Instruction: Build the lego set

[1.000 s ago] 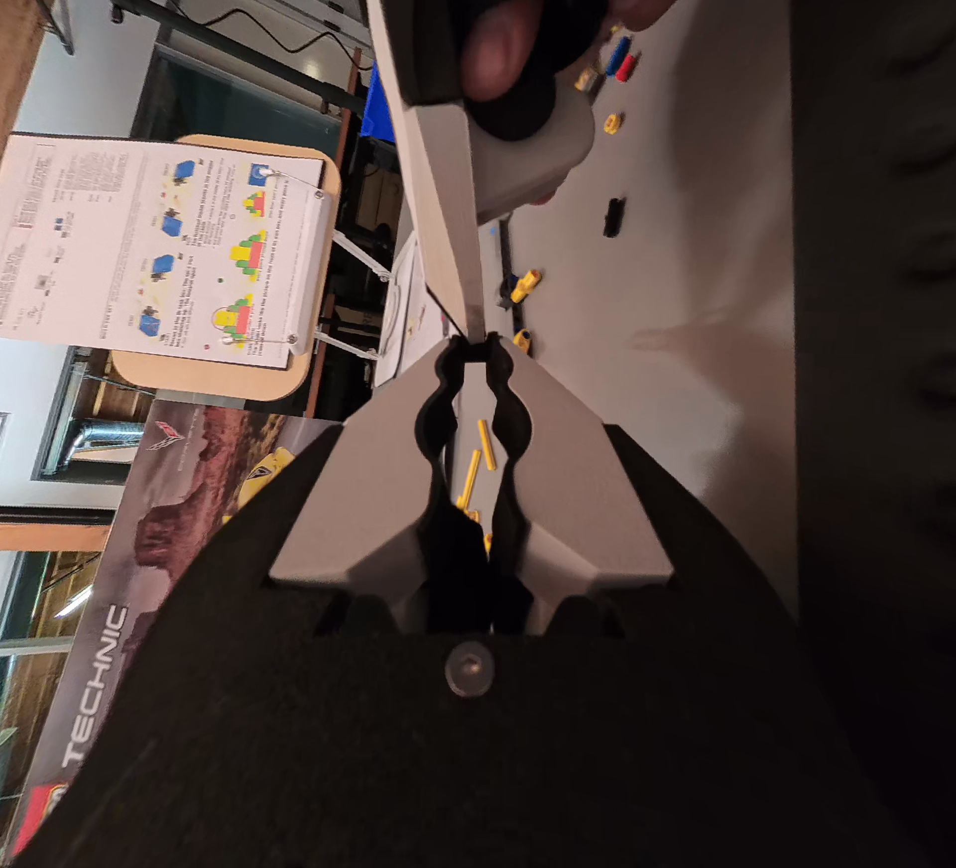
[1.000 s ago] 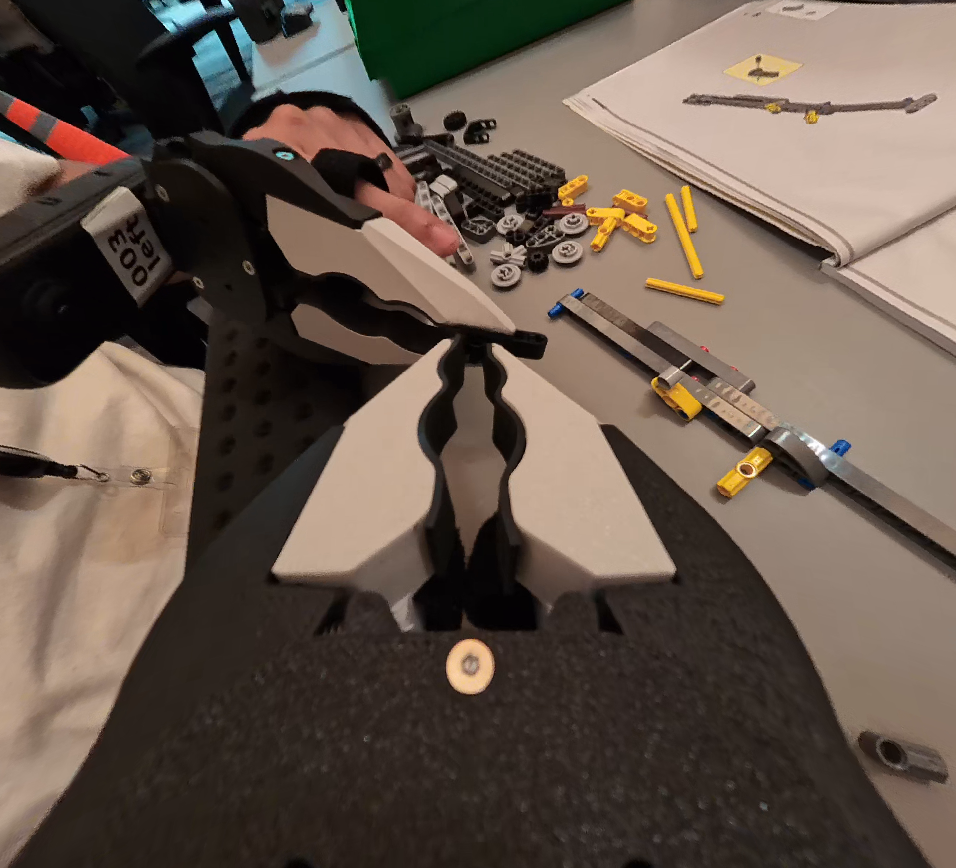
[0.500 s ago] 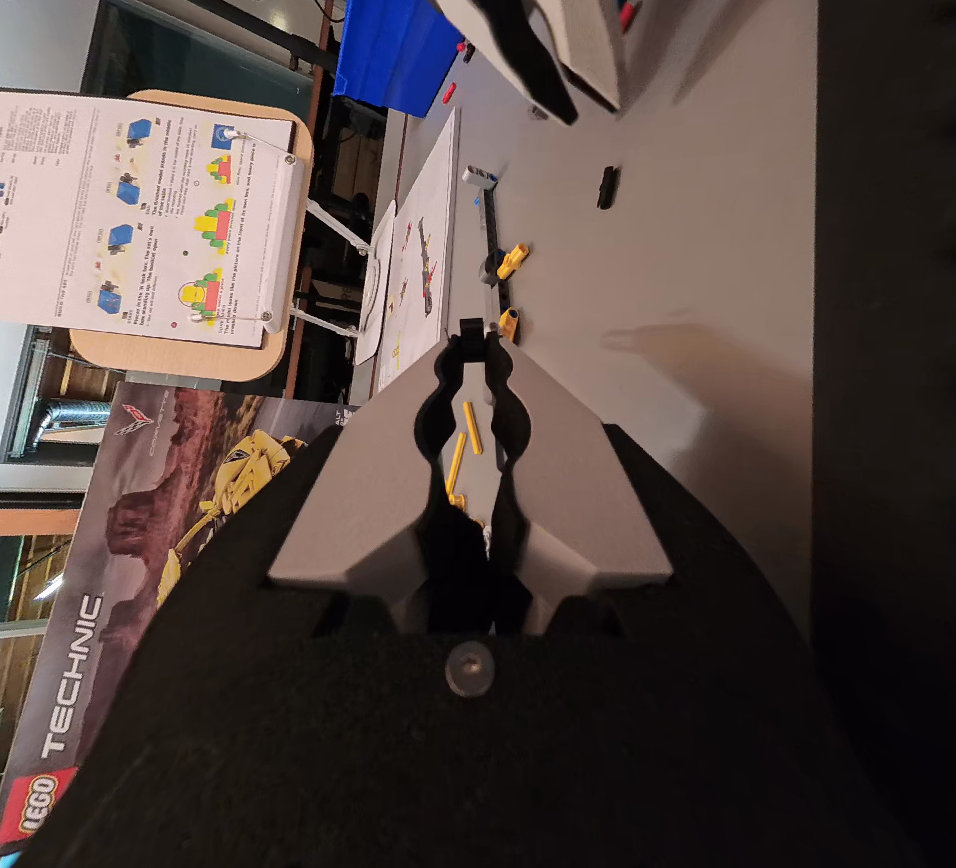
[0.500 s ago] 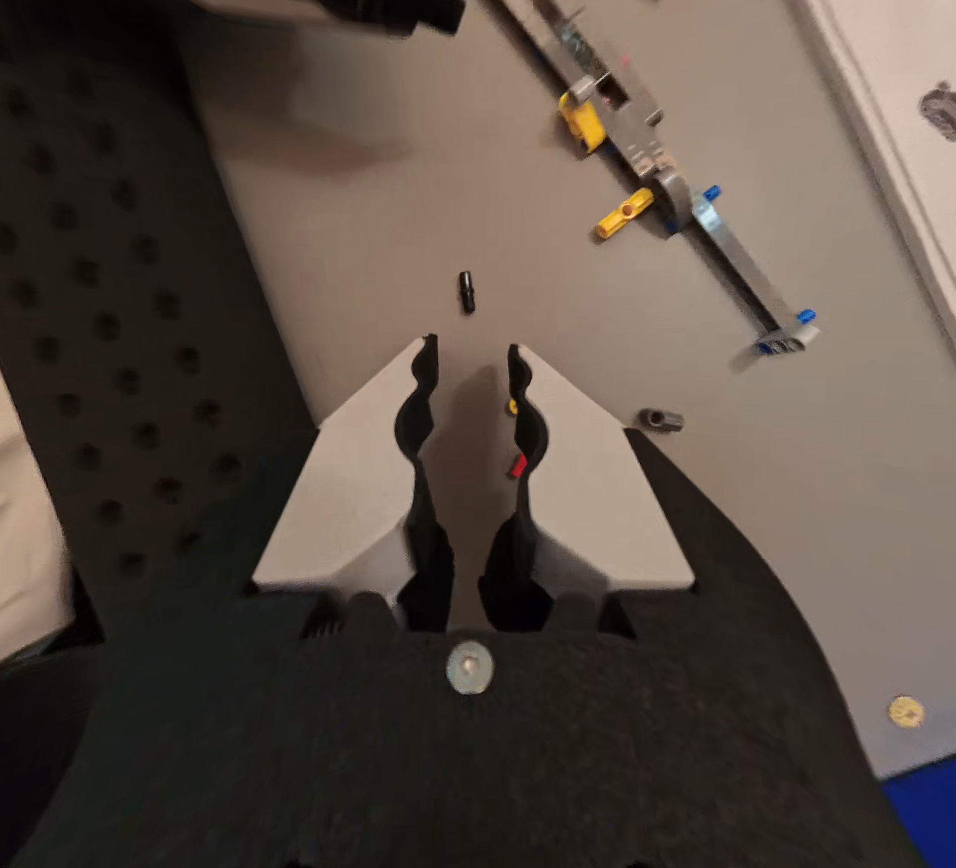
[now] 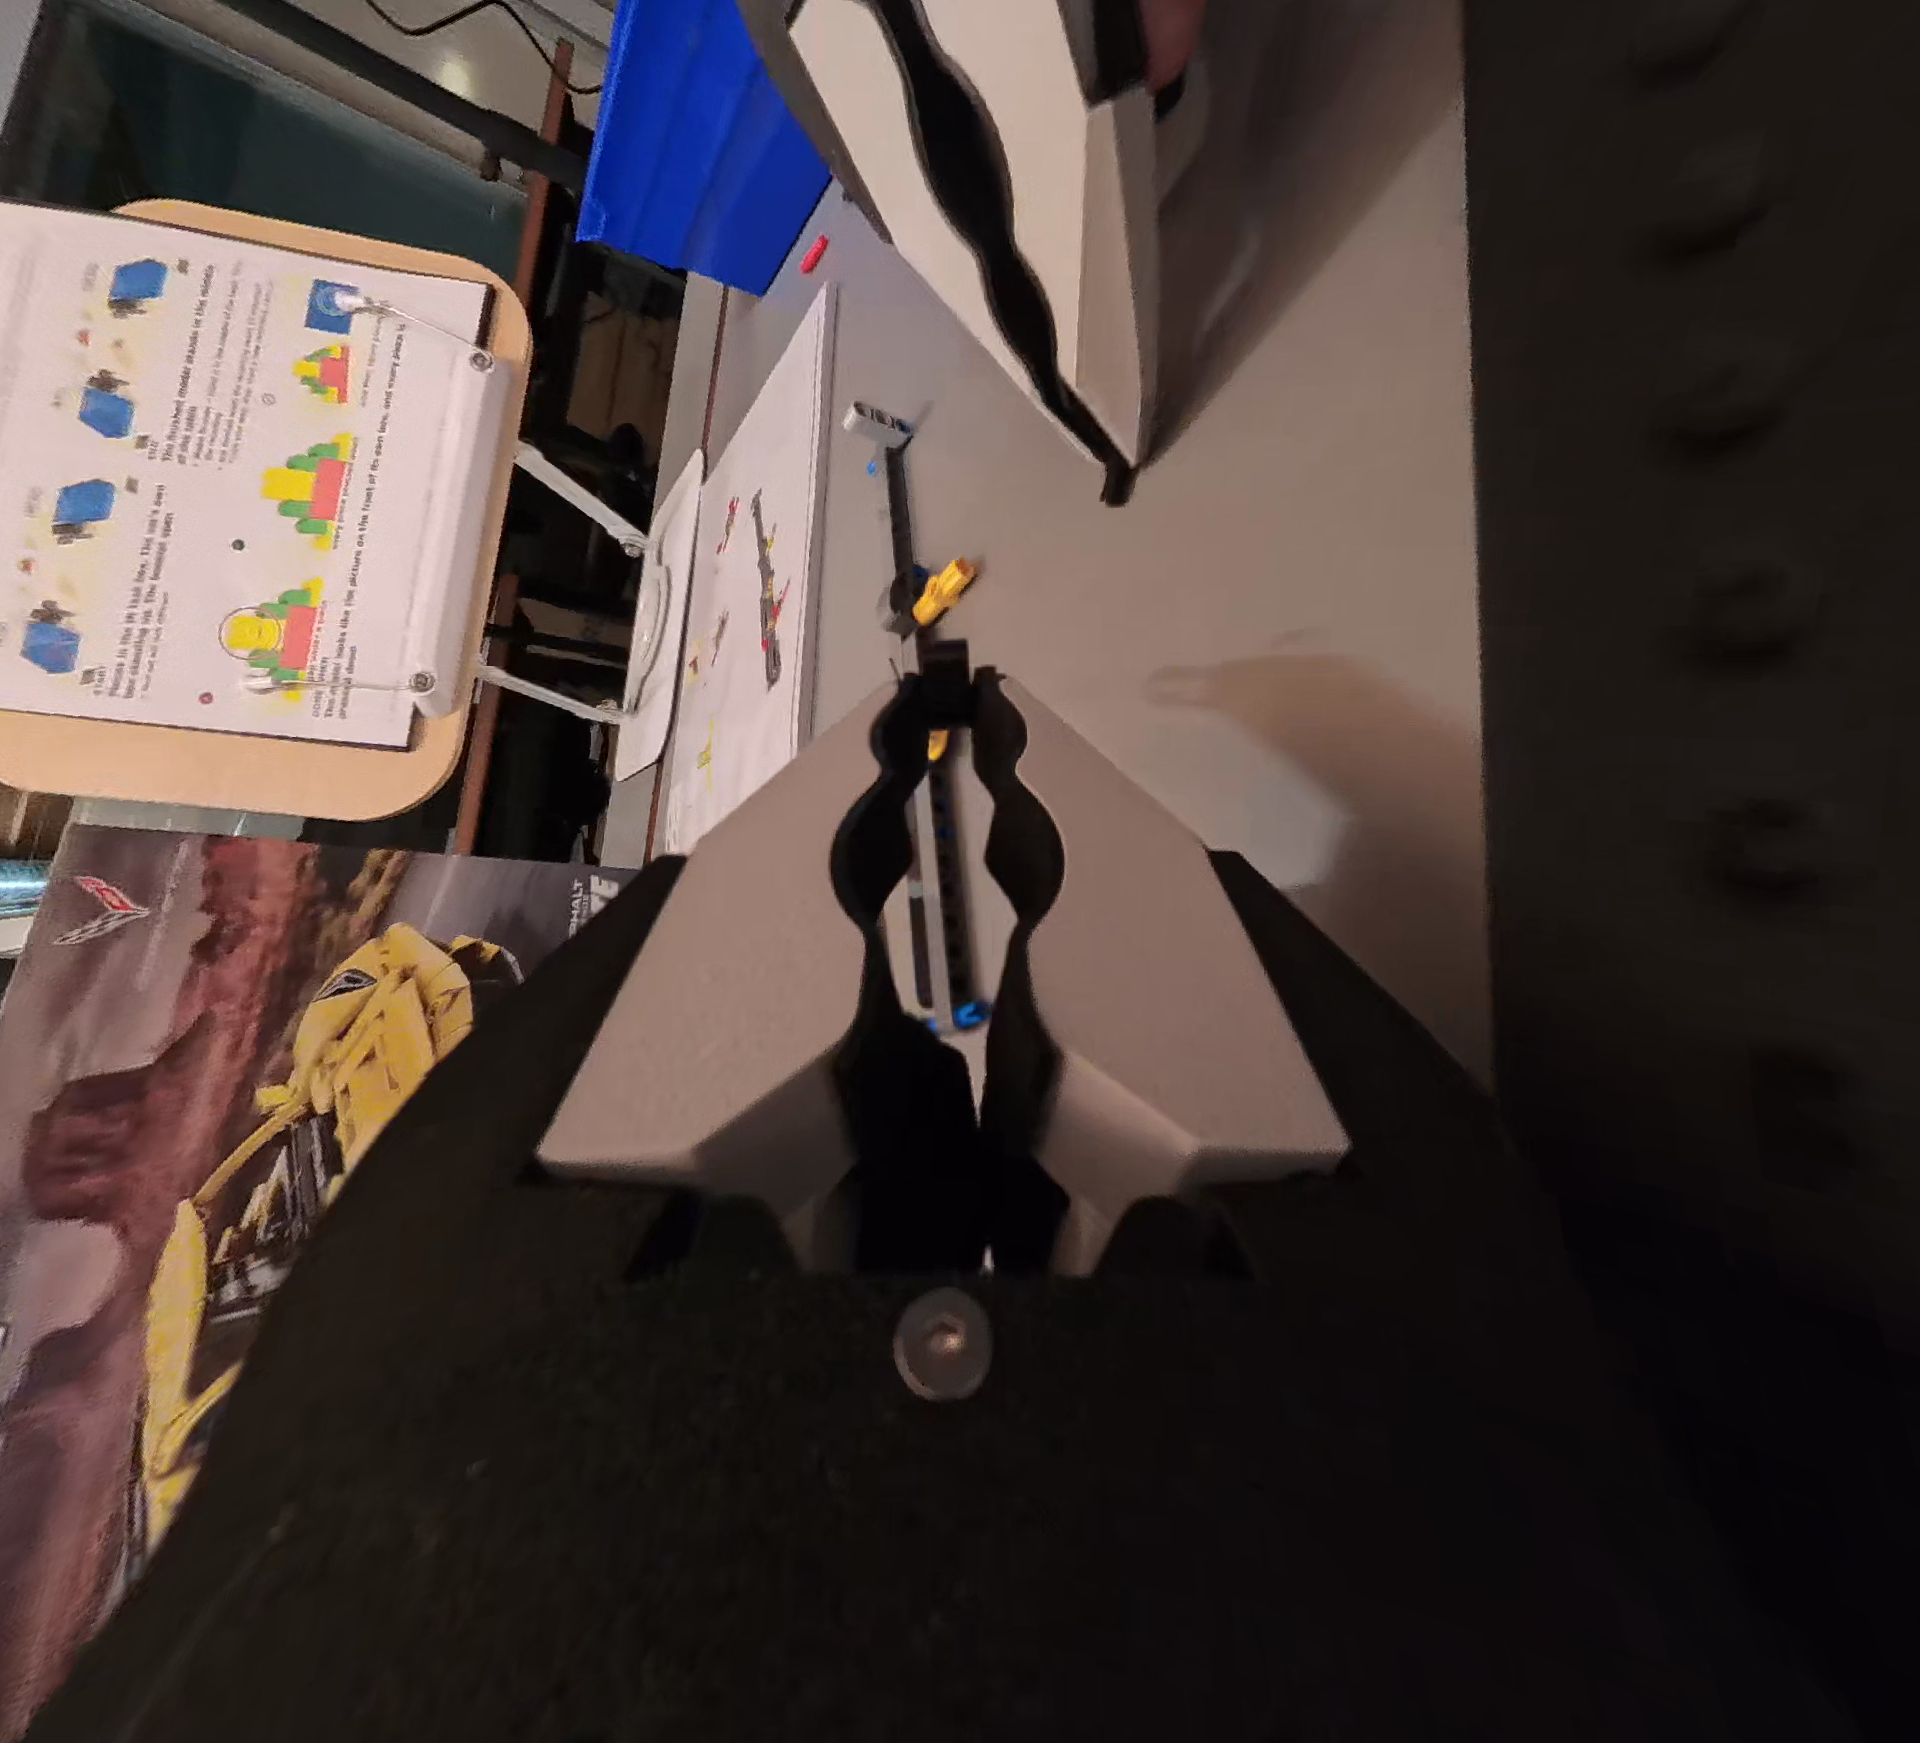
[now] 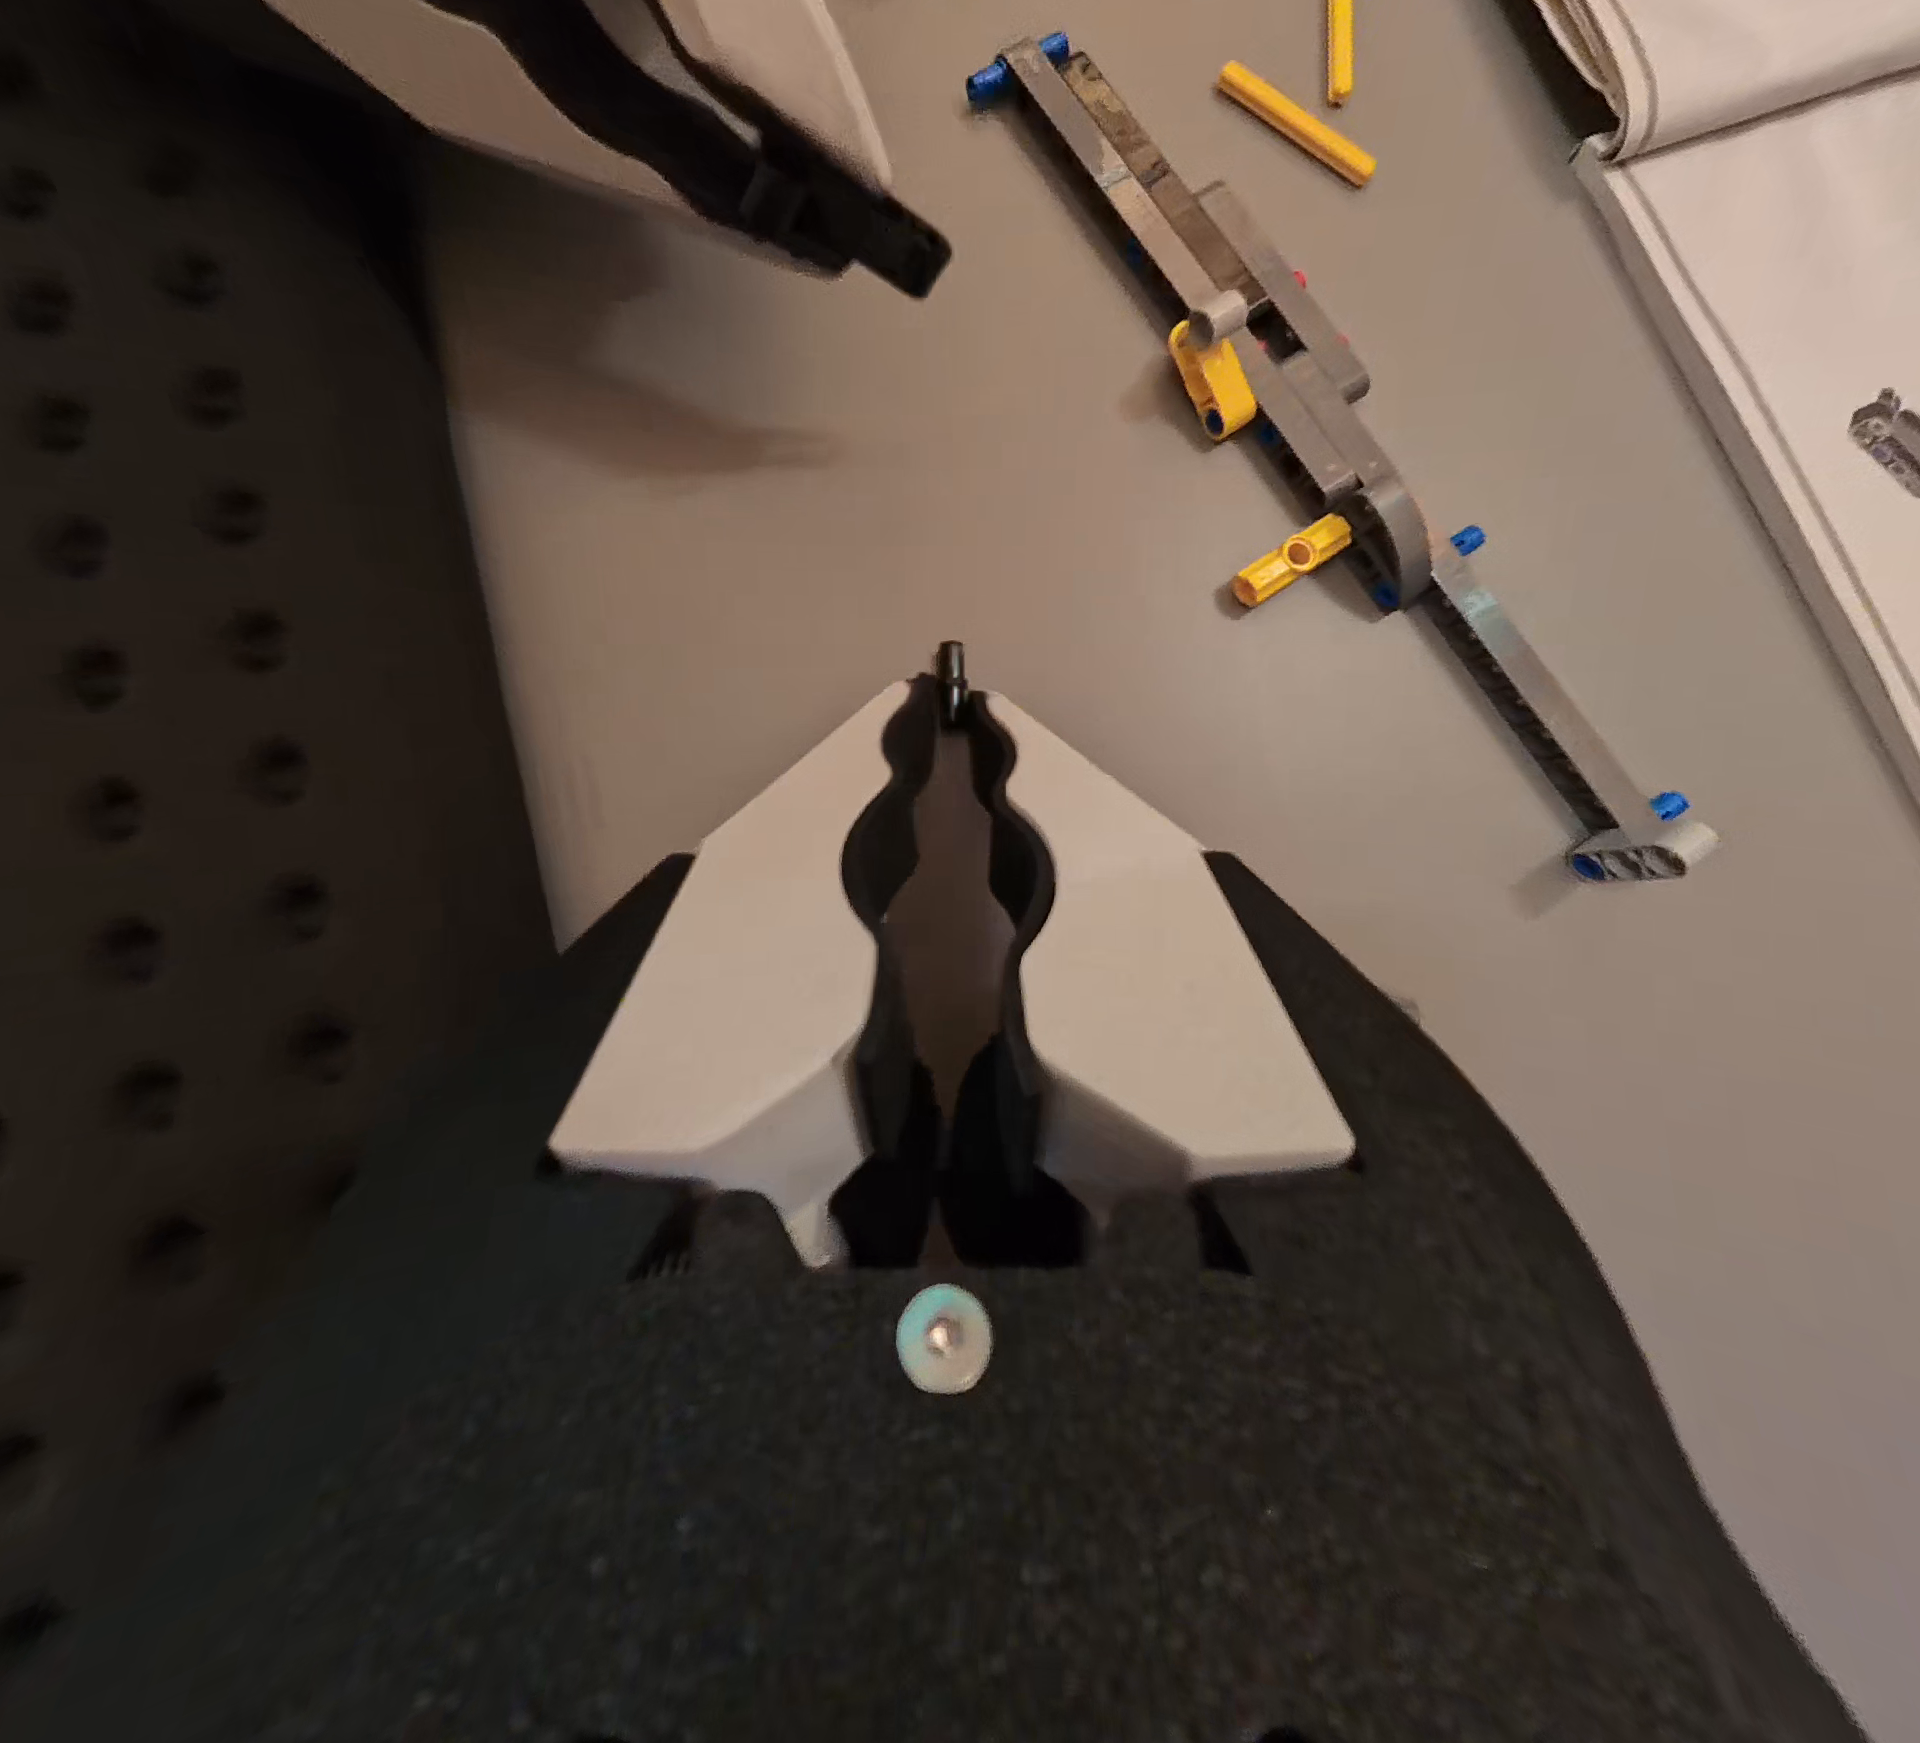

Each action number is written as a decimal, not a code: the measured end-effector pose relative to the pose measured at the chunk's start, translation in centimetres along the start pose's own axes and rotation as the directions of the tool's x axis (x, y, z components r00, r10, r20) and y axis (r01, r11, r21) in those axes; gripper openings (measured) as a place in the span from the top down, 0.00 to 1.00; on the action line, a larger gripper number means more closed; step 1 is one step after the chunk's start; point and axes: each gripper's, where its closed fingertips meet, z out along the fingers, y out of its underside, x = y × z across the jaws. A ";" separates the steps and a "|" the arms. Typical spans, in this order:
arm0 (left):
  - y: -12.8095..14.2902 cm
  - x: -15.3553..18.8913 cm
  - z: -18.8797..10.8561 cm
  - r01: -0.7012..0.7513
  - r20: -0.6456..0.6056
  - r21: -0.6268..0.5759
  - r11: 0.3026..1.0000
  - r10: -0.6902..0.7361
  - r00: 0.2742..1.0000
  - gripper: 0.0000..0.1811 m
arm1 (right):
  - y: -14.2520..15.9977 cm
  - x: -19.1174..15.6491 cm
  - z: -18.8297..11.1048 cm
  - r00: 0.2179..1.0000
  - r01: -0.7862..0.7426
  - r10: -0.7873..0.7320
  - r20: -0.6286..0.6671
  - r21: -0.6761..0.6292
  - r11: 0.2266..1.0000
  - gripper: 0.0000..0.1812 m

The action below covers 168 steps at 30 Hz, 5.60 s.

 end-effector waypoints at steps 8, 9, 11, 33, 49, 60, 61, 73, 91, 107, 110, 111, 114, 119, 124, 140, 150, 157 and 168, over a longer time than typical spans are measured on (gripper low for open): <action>-1.1 0.8 1.7 -0.052 -0.013 -0.030 0.998 0.052 0.999 0.97 | -3.7 -1.5 -1.0 0.999 0.028 -0.032 0.043 0.102 0.994 0.98; -1.2 0.9 1.6 -0.059 -0.007 -0.026 0.998 0.059 0.998 0.96 | -4.1 -1.5 -1.2 0.998 0.037 -0.041 0.038 0.097 0.995 0.98; -1.4 1.1 1.6 -0.081 -0.005 -0.020 0.997 0.081 0.997 0.97 | -4.3 -1.7 -1.3 0.997 0.072 -0.074 0.025 0.071 0.995 0.98; 1.3 -0.7 0.4 0.042 0.025 -0.073 0.996 -0.040 0.999 0.97 | -0.1 -2.4 -5.5 0.968 -0.238 0.234 0.089 0.041 0.970 0.92; 1.5 0.1 0.5 -0.010 -0.005 -0.092 0.996 0.010 1.000 0.97 | 3.0 1.6 -5.0 0.932 -0.236 0.251 -0.262 0.089 0.968 0.88; 1.6 0.3 0.5 -0.018 -0.015 -0.096 0.995 0.017 1.000 0.97 | 4.0 2.4 -3.3 0.943 -0.213 0.204 -0.265 -0.008 0.977 0.97; 1.5 0.3 0.6 -0.021 -0.015 -0.095 0.995 0.019 1.000 0.97 | 4.0 2.4 -3.3 0.943 -0.214 0.205 -0.263 -0.006 0.977 0.97; 2.5 -1.1 0.3 0.004 0.049 -0.128 0.992 0.002 0.999 0.97 | 2.1 2.8 -3.2 0.976 0.001 0.126 0.179 -0.578 0.816 0.98; 3.8 -1.9 -0.4 0.005 0.087 -0.159 0.987 0.009 0.996 0.97 | 3.4 4.6 -3.6 0.946 0.265 0.142 0.292 -0.947 0.181 0.98; 3.9 -1.8 -0.4 0.000 0.080 -0.161 0.987 0.013 0.997 0.97 | 3.3 4.9 -3.4 0.933 0.312 0.147 0.329 -0.941 0.130 0.97; 3.8 -1.7 -0.4 -0.005 0.080 -0.161 0.987 0.018 0.997 0.97 | 3.4 5.0 -3.2 0.934 0.313 0.136 0.332 -0.939 0.141 0.97; 3.8 -1.7 -0.4 -0.003 0.079 -0.161 0.987 0.016 0.997 0.97 | 3.4 5.0 -3.2 0.933 0.312 0.138 0.331 -0.939 0.144 0.97; 3.9 -1.7 -0.4 -0.003 0.078 -0.163 0.987 0.016 0.997 0.96 | 3.6 5.1 -3.1 0.934 0.315 0.130 0.334 -0.938 0.145 0.96; 3.9 -1.6 -0.4 -0.006 0.074 -0.163 0.987 0.019 0.997 0.96 | 3.4 5.0 -2.9 0.933 0.318 0.121 0.339 -0.933 0.167 0.94; 3.9 -1.6 -0.4 -0.012 0.076 -0.163 0.986 0.025 0.997 0.96 | 2.8 5.1 -2.8 0.938 0.309 0.090 0.333 -0.928 0.209 0.93; 3.0 -1.6 -0.3 0.012 0.078 -0.137 0.990 -0.002 0.997 0.97 | 0.3 5.7 -6.7 0.980 -0.060 0.037 -0.196 -0.108 0.992 0.91; 3.7 -1.8 -0.3 0.021 0.080 -0.153 0.988 -0.009 0.997 0.96 | 1.7 5.1 -3.4 1.000 -0.015 0.007 -0.028 -0.281 0.960 0.92; 3.6 -1.5 -0.3 0.016 0.066 -0.150 0.989 -0.006 0.998 0.97 | 2.8 5.3 -3.0 1.000 0.004 -0.008 -0.009 -0.350 0.937 0.92; 3.7 -1.5 -0.3 0.015 0.064 -0.154 0.988 -0.005 0.998 0.97 | 2.9 5.3 -2.8 1.000 0.004 0.000 0.011 -0.362 0.932 0.93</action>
